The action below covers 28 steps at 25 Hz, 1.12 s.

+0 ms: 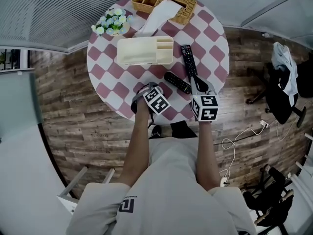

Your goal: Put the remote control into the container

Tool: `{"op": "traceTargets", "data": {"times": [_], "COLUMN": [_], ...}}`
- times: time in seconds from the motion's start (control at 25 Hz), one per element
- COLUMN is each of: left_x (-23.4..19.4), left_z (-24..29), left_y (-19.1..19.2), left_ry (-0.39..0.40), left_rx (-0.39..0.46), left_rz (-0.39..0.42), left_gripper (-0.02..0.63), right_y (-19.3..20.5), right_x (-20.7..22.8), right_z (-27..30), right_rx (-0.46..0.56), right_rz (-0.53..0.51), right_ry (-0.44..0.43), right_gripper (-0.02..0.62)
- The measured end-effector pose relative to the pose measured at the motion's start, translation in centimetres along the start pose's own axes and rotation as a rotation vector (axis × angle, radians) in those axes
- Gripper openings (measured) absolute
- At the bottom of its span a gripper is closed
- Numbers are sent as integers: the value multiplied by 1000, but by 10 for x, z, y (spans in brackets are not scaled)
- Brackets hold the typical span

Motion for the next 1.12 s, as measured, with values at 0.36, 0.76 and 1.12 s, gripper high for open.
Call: {"op": "traceTargets", "data": {"times": [0.36,0.76,1.12], "left_x": [-33,-42,-90], "left_z": [-52,-107,-143], "left_y": [-12,-47,-141], "left_ry": [-371,-655,-746], "left_rx": [479,901,1183], "left_rz": [-314,-445,-330], "left_gripper": [259,256,256], "right_y": [-6,-17,-28], "right_x": [-15,-28,2], "right_z": [-3,-6,-14], "right_rx": [27,60,100], "right_rz": [-20,-88,-126], "right_ry": [-25,-51,6], "right_gripper": [3,3,3]}}
Point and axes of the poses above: the fingertips, and each gripper's own axes: z forward along the fingers, x to its right, y out of its underside, the point moved 7 cm from there along -z, backward along the fingers, and after that the axes turned 12 degrees about x, right-handed, at the moved point
